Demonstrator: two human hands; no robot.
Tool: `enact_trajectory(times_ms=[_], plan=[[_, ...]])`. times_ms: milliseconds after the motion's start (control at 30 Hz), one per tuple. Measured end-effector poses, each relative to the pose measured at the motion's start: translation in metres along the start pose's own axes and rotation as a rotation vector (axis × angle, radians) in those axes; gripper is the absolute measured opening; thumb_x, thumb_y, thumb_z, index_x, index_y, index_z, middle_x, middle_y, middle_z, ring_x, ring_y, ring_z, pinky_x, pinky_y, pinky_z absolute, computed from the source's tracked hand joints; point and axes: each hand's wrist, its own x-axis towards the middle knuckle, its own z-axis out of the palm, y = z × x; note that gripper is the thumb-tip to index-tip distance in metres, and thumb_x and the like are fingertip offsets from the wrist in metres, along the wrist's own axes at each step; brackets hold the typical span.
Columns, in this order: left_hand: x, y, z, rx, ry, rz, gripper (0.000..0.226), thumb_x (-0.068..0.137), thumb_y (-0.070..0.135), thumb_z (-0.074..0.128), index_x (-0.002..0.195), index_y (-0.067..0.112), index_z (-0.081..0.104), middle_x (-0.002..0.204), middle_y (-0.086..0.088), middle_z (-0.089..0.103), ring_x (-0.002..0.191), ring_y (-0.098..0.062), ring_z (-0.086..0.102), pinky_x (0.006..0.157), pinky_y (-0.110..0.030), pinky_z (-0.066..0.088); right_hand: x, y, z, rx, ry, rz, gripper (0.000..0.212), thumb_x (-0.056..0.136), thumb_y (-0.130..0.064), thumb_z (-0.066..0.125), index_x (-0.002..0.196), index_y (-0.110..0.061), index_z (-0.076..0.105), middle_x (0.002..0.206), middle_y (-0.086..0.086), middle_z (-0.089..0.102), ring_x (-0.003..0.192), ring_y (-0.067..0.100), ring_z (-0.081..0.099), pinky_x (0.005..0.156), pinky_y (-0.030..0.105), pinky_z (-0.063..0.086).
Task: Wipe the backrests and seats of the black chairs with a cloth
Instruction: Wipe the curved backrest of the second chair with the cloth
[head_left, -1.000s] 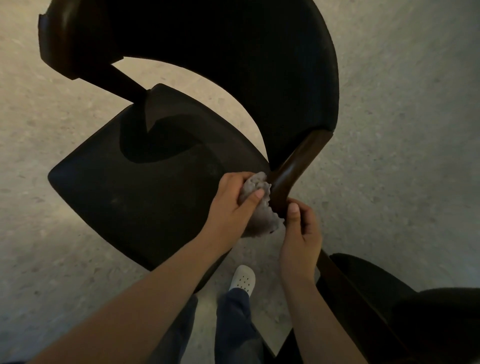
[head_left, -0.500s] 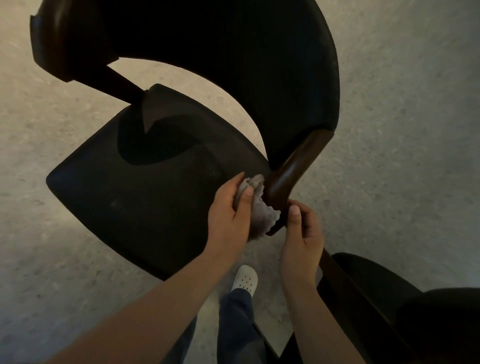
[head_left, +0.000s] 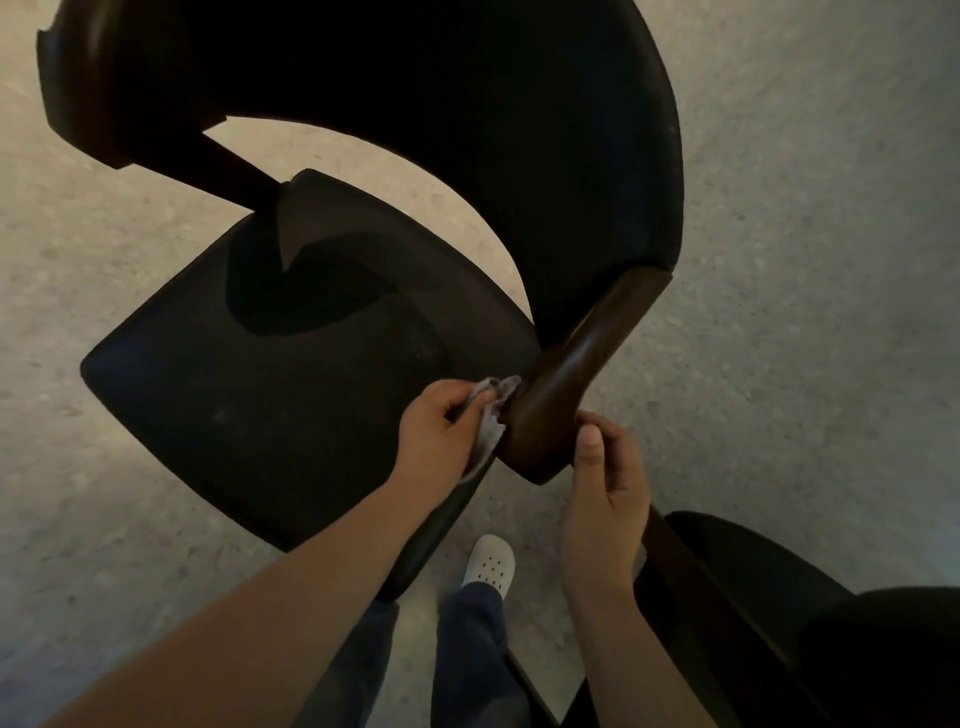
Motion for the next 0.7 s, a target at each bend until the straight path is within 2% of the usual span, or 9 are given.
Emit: enact_trajectory(times_ms=[133,267,367,467,533,567,667,700], plan=[[0.002,0.012,-0.009,-0.056,0.111,0.04,0.008,0.094,0.023,0.057,0.096,0.027,0.063,0.104,0.008,0.061,0.097,-0.002,0.059,0.079,-0.013,0.043,0.0,-0.002,-0.002,0.002,-0.016,0.006,0.027,0.093,-0.039,0.046,0.111,-0.027,0.063,0.108,-0.006,0.063,0.106,0.003,0.058,0.09,0.022,0.049],[0.01,0.038,-0.018,0.016,0.201,0.218,0.006,0.093,0.021,0.061,0.097,0.025,0.062,0.1,0.011,0.058,0.095,0.002,0.056,0.082,-0.011,0.043,-0.002,-0.004,-0.001,0.017,-0.007,0.004,0.03,0.091,-0.042,0.047,0.11,-0.026,0.064,0.107,-0.005,0.064,0.106,0.005,0.059,0.093,0.031,0.05],[0.006,0.046,-0.006,-0.019,0.076,0.213,0.005,0.096,0.029,0.057,0.097,0.026,0.061,0.105,0.007,0.058,0.095,-0.001,0.058,0.084,-0.015,0.046,-0.003,-0.004,0.0,0.025,0.0,0.01,0.029,0.091,-0.042,0.047,0.109,-0.027,0.064,0.106,-0.006,0.064,0.106,0.007,0.06,0.094,0.035,0.051],[-0.007,0.041,0.013,-0.133,-0.056,0.129,0.03,0.098,0.05,0.039,0.103,0.028,0.058,0.118,-0.003,0.054,0.092,-0.006,0.062,0.073,-0.017,0.05,-0.003,-0.004,0.0,0.005,0.004,0.001,0.03,0.093,-0.041,0.047,0.11,-0.024,0.064,0.106,-0.004,0.065,0.106,0.01,0.06,0.094,0.04,0.051],[-0.013,0.036,0.018,-0.081,-0.041,0.151,0.044,0.095,0.056,0.033,0.116,0.025,0.056,0.123,0.002,0.045,0.098,-0.008,0.058,0.072,-0.015,0.049,-0.002,-0.003,0.0,0.004,0.009,0.0,0.031,0.093,-0.041,0.046,0.111,-0.023,0.064,0.106,-0.002,0.065,0.105,0.011,0.06,0.094,0.042,0.051],[-0.014,0.033,0.019,-0.072,-0.027,0.15,0.044,0.095,0.055,0.033,0.12,0.025,0.055,0.123,0.004,0.043,0.1,-0.009,0.057,0.073,-0.016,0.05,-0.002,-0.002,0.0,0.003,0.011,-0.003,0.031,0.094,-0.04,0.046,0.111,-0.022,0.064,0.106,-0.001,0.065,0.105,0.011,0.06,0.095,0.042,0.051],[-0.005,0.026,0.021,-0.043,0.023,0.17,0.035,0.1,0.048,0.035,0.113,0.025,0.057,0.116,0.003,0.048,0.097,-0.01,0.057,0.08,-0.023,0.05,-0.003,0.0,0.002,0.001,0.016,-0.008,0.031,0.094,-0.042,0.046,0.112,-0.024,0.064,0.108,-0.003,0.064,0.108,0.01,0.06,0.097,0.043,0.05],[0.0,0.023,0.021,-0.01,0.032,0.182,0.033,0.101,0.046,0.034,0.109,0.024,0.058,0.111,0.002,0.05,0.094,-0.008,0.057,0.08,-0.022,0.047,-0.003,0.001,0.002,0.004,0.018,-0.007,0.032,0.093,-0.043,0.046,0.112,-0.025,0.064,0.109,-0.004,0.064,0.108,0.01,0.06,0.097,0.042,0.05]])
